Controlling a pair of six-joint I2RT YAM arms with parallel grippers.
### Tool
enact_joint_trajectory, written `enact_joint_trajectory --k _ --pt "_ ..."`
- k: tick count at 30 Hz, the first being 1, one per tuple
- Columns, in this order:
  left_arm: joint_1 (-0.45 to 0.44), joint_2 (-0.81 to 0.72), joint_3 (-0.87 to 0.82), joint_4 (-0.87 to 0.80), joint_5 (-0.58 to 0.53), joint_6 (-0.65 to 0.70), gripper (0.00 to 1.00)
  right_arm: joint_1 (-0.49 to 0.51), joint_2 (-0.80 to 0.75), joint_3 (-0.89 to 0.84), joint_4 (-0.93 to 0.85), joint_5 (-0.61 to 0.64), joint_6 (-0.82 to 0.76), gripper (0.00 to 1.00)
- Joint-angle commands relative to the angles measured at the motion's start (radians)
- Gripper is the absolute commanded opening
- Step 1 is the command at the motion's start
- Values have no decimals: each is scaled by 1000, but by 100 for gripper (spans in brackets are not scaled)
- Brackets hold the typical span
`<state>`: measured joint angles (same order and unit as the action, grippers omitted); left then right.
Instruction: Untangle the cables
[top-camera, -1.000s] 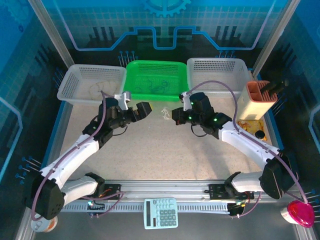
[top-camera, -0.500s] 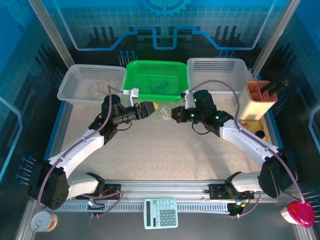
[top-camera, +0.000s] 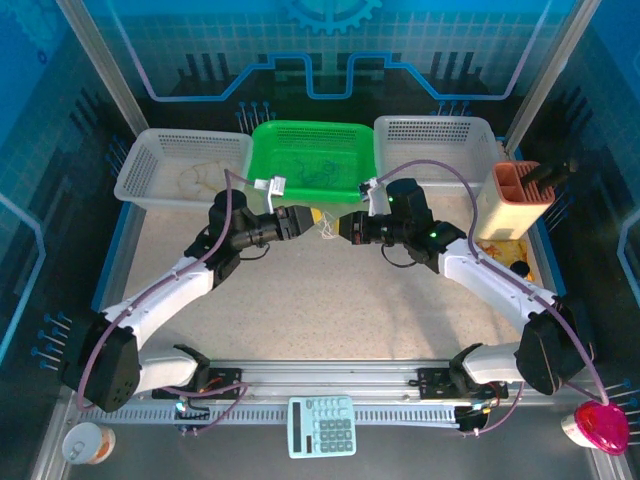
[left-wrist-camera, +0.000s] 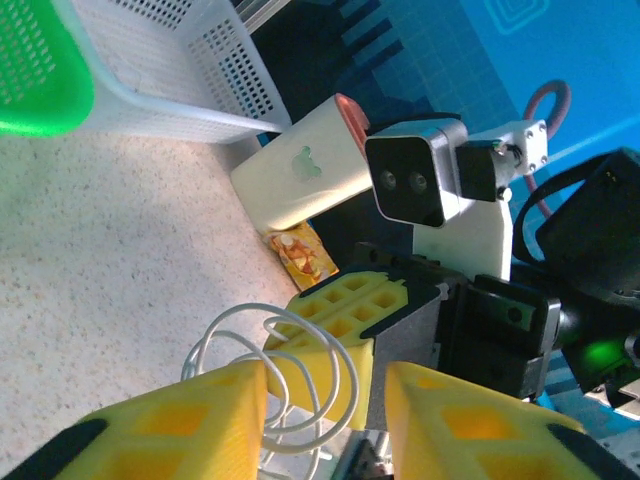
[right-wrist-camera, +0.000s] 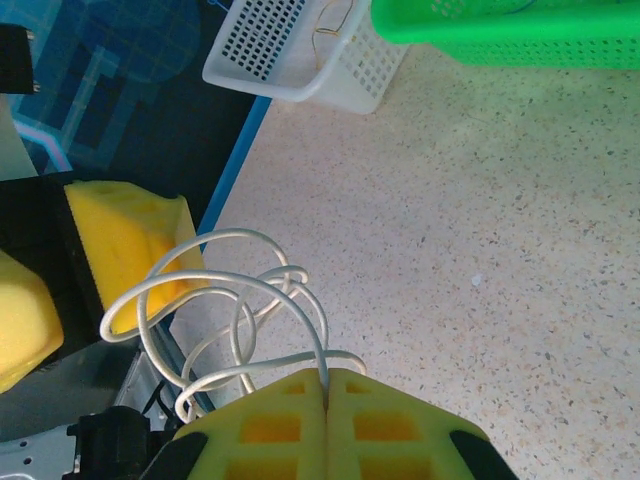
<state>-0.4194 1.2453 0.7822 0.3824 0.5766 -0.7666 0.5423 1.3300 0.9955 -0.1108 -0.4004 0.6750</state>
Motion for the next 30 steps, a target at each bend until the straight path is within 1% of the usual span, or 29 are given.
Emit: enact_joint_trajectory --k 1,2,5,8,10,11,13,14,16,18,26,30 --pt "-7 5 2 42 1 4 27 -8 -6 5 20 -20 9 0" --pt "-6 4 2 42 -1 4 23 -9 -8 3 19 -18 9 0" --pt "-7 -3 3 43 -7 3 13 -9 -14 -3 19 -14 9 0" --pt "-7 -7 0 42 -13 -1 6 -9 -20 -8 17 -9 7 0" --pt "-7 -9 -3 45 -14 -3 5 -8 -24 -11 14 -5 6 0" --pt "-6 -10 -3 45 -15 -2 12 -10 -27 -12 14 -3 6 0" --pt "-7 -16 -7 40 -25 1 32 -11 -31 -13 7 6 2 0" --pt "-7 -22 -13 38 -30 5 40 -10 -34 -13 5 9 -1 0" --pt "-7 -35 -27 38 -39 13 51 -13 -35 -13 1 9 -2 0" --pt "-7 -47 -38 43 -40 20 53 -16 -35 -12 -1 4 -2 0" --pt "-22 -34 -42 89 0 13 51 -15 -41 -8 2 -12 0 0" --pt "-42 -25 -42 114 3 13 53 -16 -39 -8 4 -14 1 0"
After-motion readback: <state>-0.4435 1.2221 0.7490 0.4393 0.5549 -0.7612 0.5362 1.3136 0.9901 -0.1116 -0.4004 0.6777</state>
